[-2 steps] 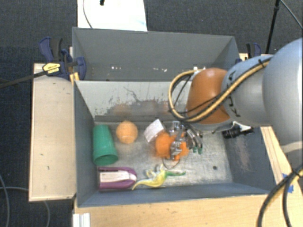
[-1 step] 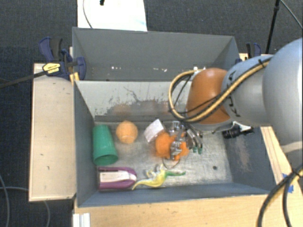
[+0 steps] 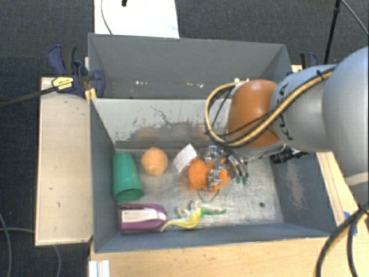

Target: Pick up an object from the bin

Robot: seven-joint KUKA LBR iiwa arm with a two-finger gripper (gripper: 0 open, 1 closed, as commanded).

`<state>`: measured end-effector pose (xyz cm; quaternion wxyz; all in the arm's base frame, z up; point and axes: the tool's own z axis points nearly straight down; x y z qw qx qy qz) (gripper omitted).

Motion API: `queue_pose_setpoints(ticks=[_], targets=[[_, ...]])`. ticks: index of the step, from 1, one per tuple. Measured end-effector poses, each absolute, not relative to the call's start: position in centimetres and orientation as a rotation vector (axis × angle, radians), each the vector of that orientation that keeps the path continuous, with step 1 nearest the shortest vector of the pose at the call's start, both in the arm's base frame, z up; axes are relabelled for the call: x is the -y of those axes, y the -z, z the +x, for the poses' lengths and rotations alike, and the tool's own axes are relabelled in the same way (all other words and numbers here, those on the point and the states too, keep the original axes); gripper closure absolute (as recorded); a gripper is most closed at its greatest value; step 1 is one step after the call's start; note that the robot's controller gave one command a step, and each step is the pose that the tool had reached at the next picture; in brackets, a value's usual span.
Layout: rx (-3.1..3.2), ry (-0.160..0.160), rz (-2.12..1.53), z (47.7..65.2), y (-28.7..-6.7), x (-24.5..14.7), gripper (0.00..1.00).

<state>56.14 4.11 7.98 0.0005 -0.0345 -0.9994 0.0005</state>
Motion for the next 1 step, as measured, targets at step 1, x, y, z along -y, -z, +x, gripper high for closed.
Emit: queue_pose_setpoints(ticks=[1], targets=[[3.140, 0.000, -0.156, 56.13, -16.75, -4.31, 1.00]])
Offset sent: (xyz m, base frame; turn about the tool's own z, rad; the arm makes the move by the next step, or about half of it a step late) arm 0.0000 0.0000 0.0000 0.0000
